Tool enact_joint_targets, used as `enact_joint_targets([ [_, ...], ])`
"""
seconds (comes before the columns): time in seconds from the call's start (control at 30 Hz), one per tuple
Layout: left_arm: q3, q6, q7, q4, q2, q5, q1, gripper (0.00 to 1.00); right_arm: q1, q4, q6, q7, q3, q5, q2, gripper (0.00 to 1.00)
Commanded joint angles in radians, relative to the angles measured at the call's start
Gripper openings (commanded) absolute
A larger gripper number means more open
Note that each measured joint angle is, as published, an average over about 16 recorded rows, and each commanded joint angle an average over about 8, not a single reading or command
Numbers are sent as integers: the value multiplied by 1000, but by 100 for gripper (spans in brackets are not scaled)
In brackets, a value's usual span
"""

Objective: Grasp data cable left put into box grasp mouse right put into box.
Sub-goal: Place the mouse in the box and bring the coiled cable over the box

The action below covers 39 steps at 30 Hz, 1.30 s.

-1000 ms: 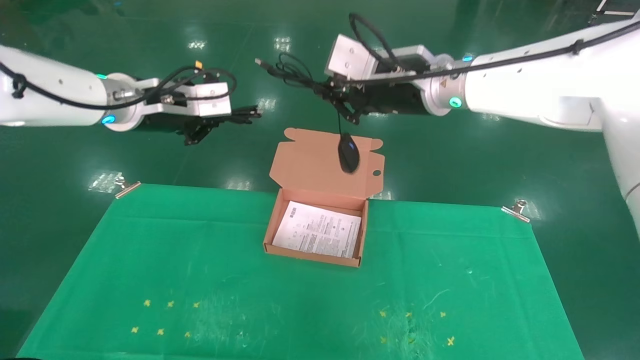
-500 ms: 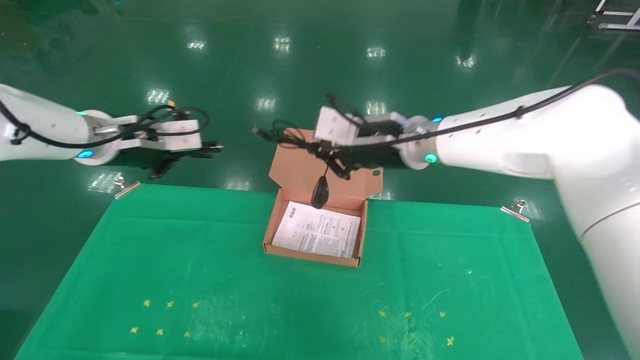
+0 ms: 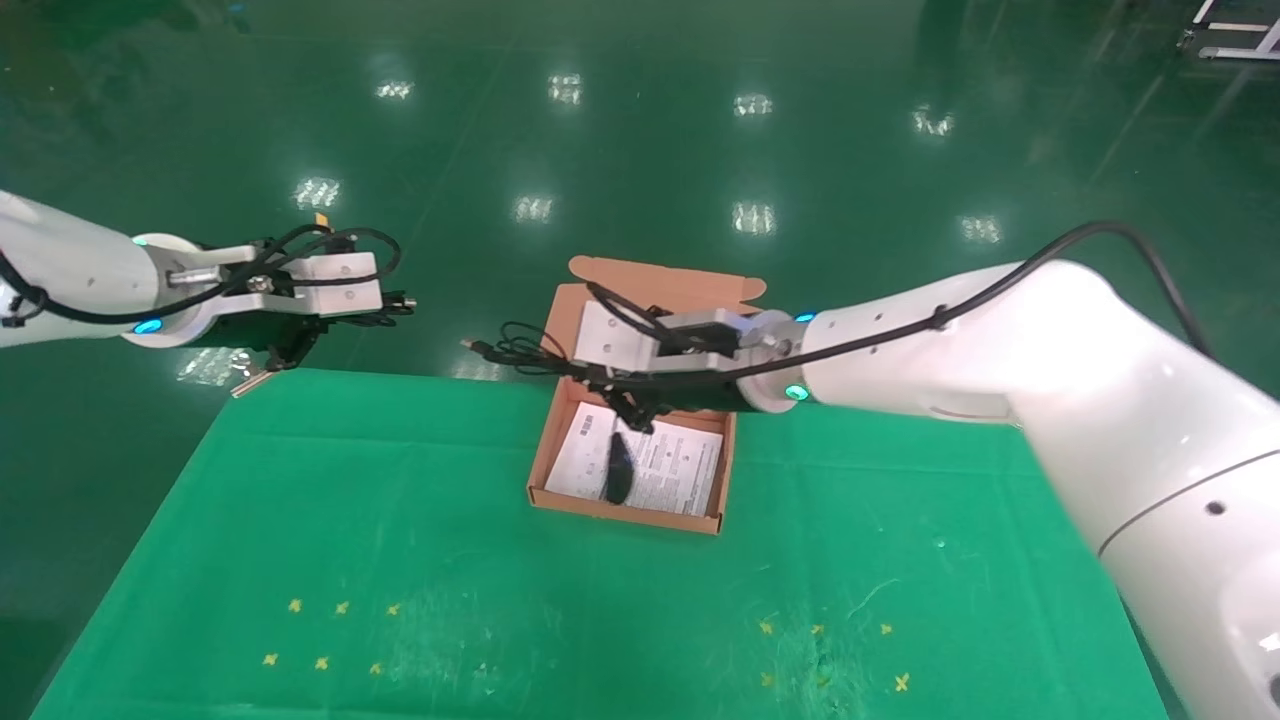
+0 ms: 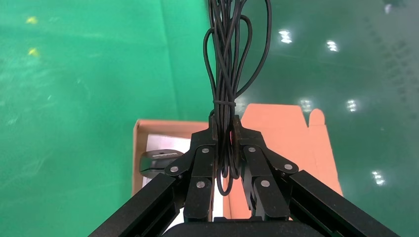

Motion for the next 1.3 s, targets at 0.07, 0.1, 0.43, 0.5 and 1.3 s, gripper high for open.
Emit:
enact_joint_targets([
  [0.07,0,2,-4,-6,-1,2,2,0,-10,2,36,28,-44,39,-1,0],
  [0.1,0,2,-4,-6,-1,2,2,0,-14,-7,48,37,-59,47,-1,0],
  [0.43,0,3,-6,-9,-2,3,3,0,-30,-100,127,156,-206,97,-2,0],
  [0.5,0,3,-7,-9,-2,3,3,0,-27,-106,135,179,-231,104,-2,0],
  [1.3,0,5,-7,-11,-3,3,4,0,-11,-73,156,254,-371,126,13,100],
])
